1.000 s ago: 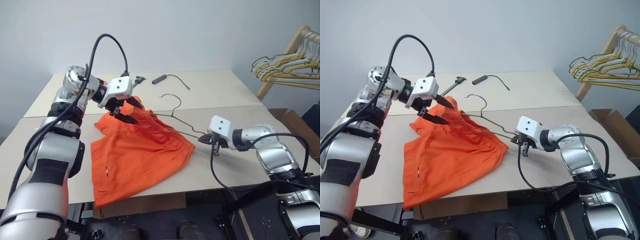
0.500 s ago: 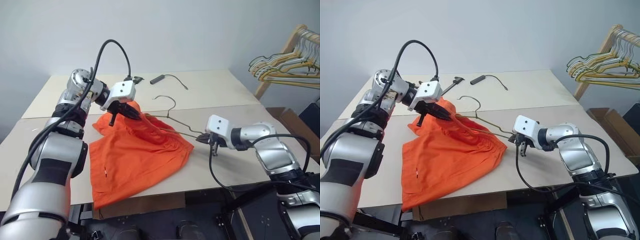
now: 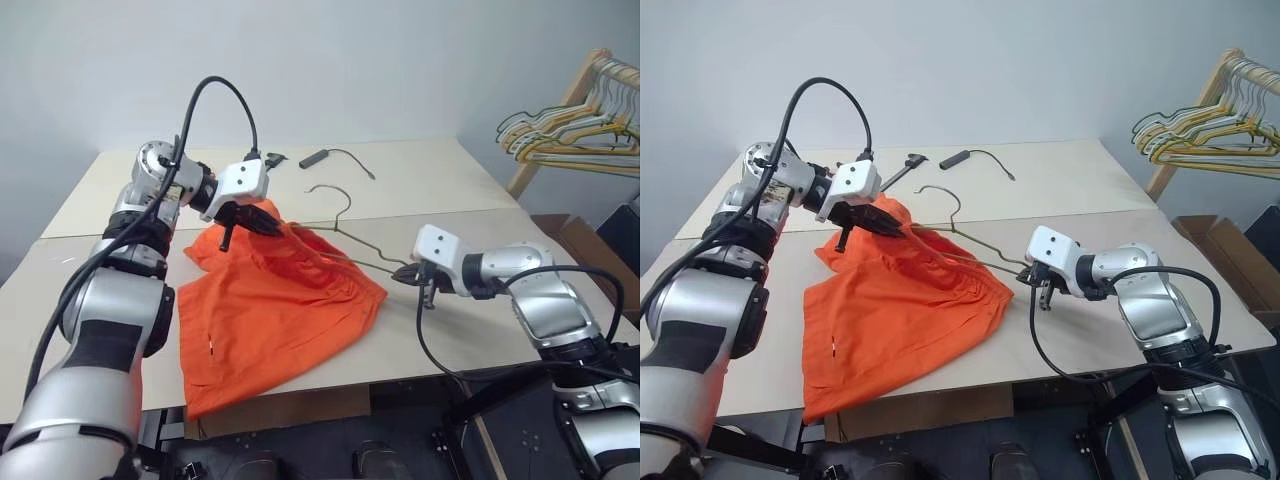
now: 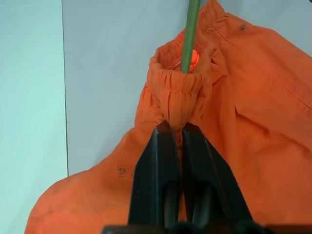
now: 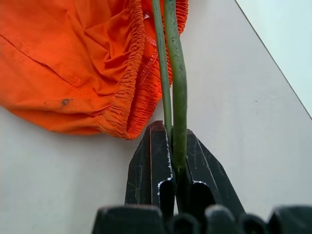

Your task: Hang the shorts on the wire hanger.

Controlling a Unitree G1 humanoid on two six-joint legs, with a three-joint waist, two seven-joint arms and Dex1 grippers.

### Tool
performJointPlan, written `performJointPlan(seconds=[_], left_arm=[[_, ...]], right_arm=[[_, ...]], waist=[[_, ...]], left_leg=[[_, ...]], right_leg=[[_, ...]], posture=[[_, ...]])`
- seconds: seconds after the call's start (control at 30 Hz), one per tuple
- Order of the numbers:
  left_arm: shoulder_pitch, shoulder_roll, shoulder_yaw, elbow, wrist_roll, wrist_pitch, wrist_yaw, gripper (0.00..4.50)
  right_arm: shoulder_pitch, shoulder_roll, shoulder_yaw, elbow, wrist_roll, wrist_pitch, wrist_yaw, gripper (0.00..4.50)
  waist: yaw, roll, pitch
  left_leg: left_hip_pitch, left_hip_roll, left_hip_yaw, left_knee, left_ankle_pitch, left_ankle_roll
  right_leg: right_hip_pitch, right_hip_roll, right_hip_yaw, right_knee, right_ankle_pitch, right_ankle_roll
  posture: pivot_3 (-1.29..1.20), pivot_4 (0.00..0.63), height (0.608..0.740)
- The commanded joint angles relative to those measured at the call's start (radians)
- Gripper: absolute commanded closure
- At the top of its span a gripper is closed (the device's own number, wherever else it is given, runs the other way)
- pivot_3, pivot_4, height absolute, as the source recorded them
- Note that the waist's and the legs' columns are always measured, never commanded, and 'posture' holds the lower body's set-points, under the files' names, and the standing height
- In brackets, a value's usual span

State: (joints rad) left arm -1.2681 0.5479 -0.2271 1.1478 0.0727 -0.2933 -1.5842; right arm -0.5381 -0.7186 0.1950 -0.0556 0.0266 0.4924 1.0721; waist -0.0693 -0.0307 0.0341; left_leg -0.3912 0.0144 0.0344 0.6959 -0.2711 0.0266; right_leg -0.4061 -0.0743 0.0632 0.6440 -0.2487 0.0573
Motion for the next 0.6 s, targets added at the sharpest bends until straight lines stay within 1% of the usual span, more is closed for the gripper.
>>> performJointPlan(seconds=[0.03,0.1,0.13,0.2,0.37,0.47,0.6], left_arm=[[0.001,-0.020,0.043,-0.019,-0.041,-0.003,0.011,3.32],[-0.001,-0.027,0.056,-0.016,-0.034,-0.001,0.052,2.69],[-0.002,-0.027,0.057,-0.013,-0.035,-0.001,0.040,2.44],[-0.002,-0.022,0.058,-0.013,-0.038,-0.002,-0.003,2.44],[-0.005,-0.029,0.066,-0.008,-0.033,0.025,-0.008,2.44],[-0.007,-0.031,0.070,-0.013,-0.046,0.049,-0.027,3.05],[-0.006,-0.018,0.042,-0.026,-0.076,0.059,-0.030,4.25]], right_arm=[[-0.046,0.017,-0.019,-0.069,0.053,-0.019,0.013,4.50],[-0.046,0.014,-0.016,-0.066,0.051,-0.022,0.015,4.50],[-0.046,0.012,-0.015,-0.065,0.051,-0.023,0.016,4.50],[-0.047,0.010,-0.013,-0.064,0.050,-0.024,0.017,4.50],[-0.049,0.010,-0.011,-0.067,0.051,-0.020,0.023,4.50],[-0.045,0.006,-0.007,-0.066,0.045,-0.025,0.023,4.50],[-0.028,-0.004,0.016,-0.025,0.002,-0.074,0.003,4.50]], waist=[[0.000,0.000,0.000],[0.000,0.000,0.000],[0.000,0.000,0.000],[0.000,0.000,0.000],[0.000,0.000,0.000],[0.000,0.000,0.000],[0.000,0.000,0.000]], left_leg=[[0.000,0.000,0.000,0.000,0.000,0.000],[0.000,0.000,-0.001,0.000,0.000,0.000],[0.000,0.000,-0.001,0.000,0.000,0.000],[0.000,0.000,-0.001,0.000,0.000,0.000],[0.000,0.000,-0.001,0.000,0.000,0.000],[0.000,0.000,-0.001,0.000,0.000,0.000],[0.000,0.000,-0.001,0.000,0.000,0.000]], right_leg=[[0.000,0.000,0.000,0.000,0.000,0.000],[0.000,0.000,0.000,0.000,0.000,0.000],[0.000,0.000,0.000,0.000,0.000,0.000],[0.000,0.000,0.000,0.000,0.000,0.000],[0.000,0.000,0.000,0.001,0.000,0.000],[0.000,0.000,0.000,0.001,0.000,0.000],[0.000,0.000,0.000,0.001,0.000,0.000]], posture=[[-0.07,0.000,0.740],[-0.07,0.000,0.740],[-0.07,0.000,0.740],[-0.07,0.000,0.740],[-0.07,0.000,0.740],[-0.07,0.000,0.740],[-0.07,0.000,0.740]])
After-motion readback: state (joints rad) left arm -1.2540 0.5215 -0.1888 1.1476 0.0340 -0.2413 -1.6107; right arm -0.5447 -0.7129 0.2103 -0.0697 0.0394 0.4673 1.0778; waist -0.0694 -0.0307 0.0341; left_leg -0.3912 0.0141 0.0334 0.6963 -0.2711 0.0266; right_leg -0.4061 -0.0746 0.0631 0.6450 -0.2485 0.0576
